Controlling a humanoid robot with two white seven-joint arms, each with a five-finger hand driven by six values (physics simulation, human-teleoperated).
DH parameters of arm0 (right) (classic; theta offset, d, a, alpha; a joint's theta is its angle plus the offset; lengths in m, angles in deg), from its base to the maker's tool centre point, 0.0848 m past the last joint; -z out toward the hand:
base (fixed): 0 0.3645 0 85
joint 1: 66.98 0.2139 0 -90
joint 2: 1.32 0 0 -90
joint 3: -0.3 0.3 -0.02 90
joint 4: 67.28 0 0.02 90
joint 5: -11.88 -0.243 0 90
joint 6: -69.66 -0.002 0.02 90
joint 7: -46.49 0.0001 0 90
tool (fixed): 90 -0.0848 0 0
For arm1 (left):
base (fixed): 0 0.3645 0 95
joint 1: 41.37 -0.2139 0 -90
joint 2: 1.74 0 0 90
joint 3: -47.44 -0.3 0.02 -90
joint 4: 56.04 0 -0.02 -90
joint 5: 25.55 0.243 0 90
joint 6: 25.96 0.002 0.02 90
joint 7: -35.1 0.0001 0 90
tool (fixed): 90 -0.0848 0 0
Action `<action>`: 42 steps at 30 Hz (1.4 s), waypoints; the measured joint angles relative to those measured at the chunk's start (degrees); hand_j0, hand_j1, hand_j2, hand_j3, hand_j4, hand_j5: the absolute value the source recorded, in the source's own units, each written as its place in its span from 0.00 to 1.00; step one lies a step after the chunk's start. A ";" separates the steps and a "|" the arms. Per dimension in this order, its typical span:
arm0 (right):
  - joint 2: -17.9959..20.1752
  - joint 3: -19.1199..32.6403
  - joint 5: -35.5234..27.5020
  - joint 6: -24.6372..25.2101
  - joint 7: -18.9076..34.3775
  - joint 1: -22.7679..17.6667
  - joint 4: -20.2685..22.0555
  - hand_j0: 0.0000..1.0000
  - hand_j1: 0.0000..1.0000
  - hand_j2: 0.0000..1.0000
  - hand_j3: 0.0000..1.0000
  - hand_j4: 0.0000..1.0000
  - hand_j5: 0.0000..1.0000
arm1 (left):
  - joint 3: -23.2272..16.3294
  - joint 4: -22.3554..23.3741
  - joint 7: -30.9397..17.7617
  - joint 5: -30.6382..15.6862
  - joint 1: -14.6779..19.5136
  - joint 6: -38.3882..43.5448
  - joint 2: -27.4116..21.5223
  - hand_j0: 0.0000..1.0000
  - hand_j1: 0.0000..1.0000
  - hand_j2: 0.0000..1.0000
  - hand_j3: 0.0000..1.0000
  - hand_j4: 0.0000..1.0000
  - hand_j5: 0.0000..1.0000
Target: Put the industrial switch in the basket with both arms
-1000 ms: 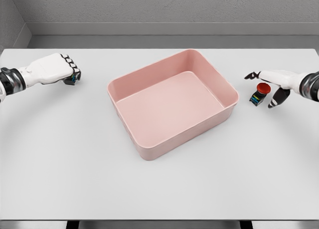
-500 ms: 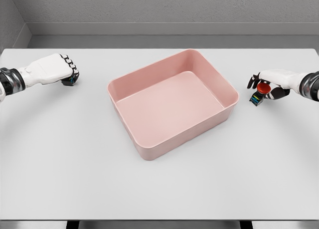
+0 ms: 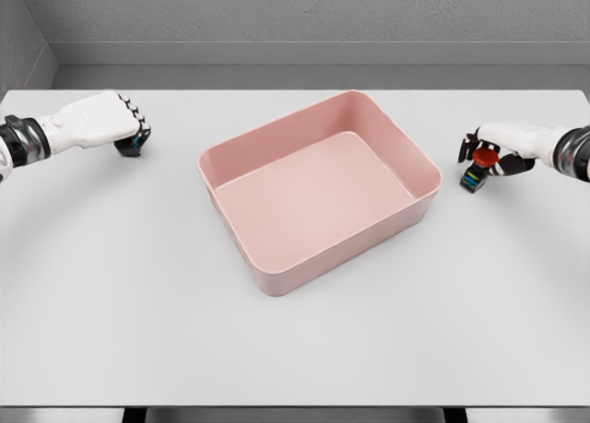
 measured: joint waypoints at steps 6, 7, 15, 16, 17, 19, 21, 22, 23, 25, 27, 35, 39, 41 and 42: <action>1.25 0.23 -0.05 0.02 0.01 0.44 1.35 0.53 0.53 0.53 0.53 0.53 0.53 | 0.00 -0.61 0.04 0.10 0.09 0.00 -0.15 0.33 0.33 0.33 0.33 0.33 0.33; 1.63 0.27 -0.06 0.02 0.01 0.79 1.46 0.53 0.53 0.53 0.53 0.53 0.53 | 0.00 -0.65 0.05 0.11 0.09 0.00 -0.17 0.33 0.33 0.33 0.33 0.33 0.33; 5.63 1.32 -0.52 0.03 0.04 2.45 2.65 0.54 0.54 0.54 0.54 0.54 0.54 | -0.65 -0.74 0.09 0.05 0.09 0.00 -0.02 0.54 0.54 0.54 0.54 0.54 0.54; 5.96 1.46 -0.53 0.02 0.01 2.72 2.73 0.54 0.54 0.54 0.54 0.54 0.54 | -0.69 -0.74 0.10 0.07 0.09 0.00 -0.02 0.55 0.55 0.55 0.55 0.55 0.55; 6.19 1.55 -0.56 0.04 0.01 3.43 2.80 0.54 0.54 0.54 0.54 0.54 0.54 | -0.72 -0.74 0.11 0.07 0.09 0.01 -0.02 0.55 0.55 0.55 0.55 0.55 0.55; 6.40 1.67 -0.58 0.03 0.01 4.83 2.91 0.54 0.54 0.54 0.54 0.54 0.54 | -0.75 -0.74 0.12 0.05 0.09 0.01 -0.01 0.58 0.58 0.58 0.58 0.58 0.58; 6.39 1.69 -0.58 0.05 0.00 5.80 3.19 0.54 0.54 0.54 0.54 0.54 0.54 | -0.76 -0.75 0.13 0.04 0.09 0.00 -0.01 0.62 0.62 0.62 0.62 0.62 0.62; 6.36 1.70 -0.57 0.08 0.02 6.06 3.64 0.54 0.54 0.54 0.54 0.54 0.54 | -0.76 -0.75 0.13 0.04 0.00 0.00 -0.01 0.66 0.66 0.66 0.66 0.66 0.66; 6.28 1.71 -0.59 0.14 0.01 6.24 4.18 0.54 0.54 0.54 0.54 0.54 0.54 | -0.76 -0.75 0.13 0.04 0.00 0.00 -0.01 0.69 0.69 0.69 0.69 0.69 0.69; 6.08 1.72 -0.61 0.25 0.01 6.94 5.54 0.53 0.53 0.53 0.53 0.53 0.53 | -0.76 -0.79 0.14 0.03 0.00 0.00 -0.01 0.70 0.70 0.70 0.70 0.70 0.70; 5.88 1.71 -0.63 0.34 0.01 7.21 7.29 0.53 0.53 0.53 0.53 0.53 0.53 | -0.76 -1.02 0.11 0.02 0.00 0.00 -0.01 0.75 0.75 0.75 0.75 0.75 0.75; 1.63 1.53 -0.62 0.64 0.04 8.17 11.44 0.53 0.53 0.53 0.53 0.53 0.53 | -0.75 -1.85 0.05 -0.04 0.00 0.00 -0.04 0.85 0.85 0.85 0.85 0.85 0.85; -1.22 1.33 -0.65 0.70 0.04 8.09 13.61 0.54 0.54 0.54 0.54 0.54 0.54 | -0.77 -3.14 -0.02 0.02 0.09 0.01 -0.34 0.88 0.88 0.88 0.88 0.88 0.88; -2.49 1.15 -0.69 0.70 0.05 8.09 14.71 0.54 0.54 0.54 0.54 0.54 0.54 | -0.79 -3.82 -0.04 0.03 0.09 0.01 -0.51 0.91 0.91 0.91 0.91 0.91 0.91; -3.01 1.03 -0.71 0.69 0.05 8.00 15.27 0.54 0.54 0.54 0.54 0.54 0.54 | -0.81 -4.23 -0.07 0.03 0.09 0.01 -0.67 0.94 0.94 0.94 0.94 0.94 0.94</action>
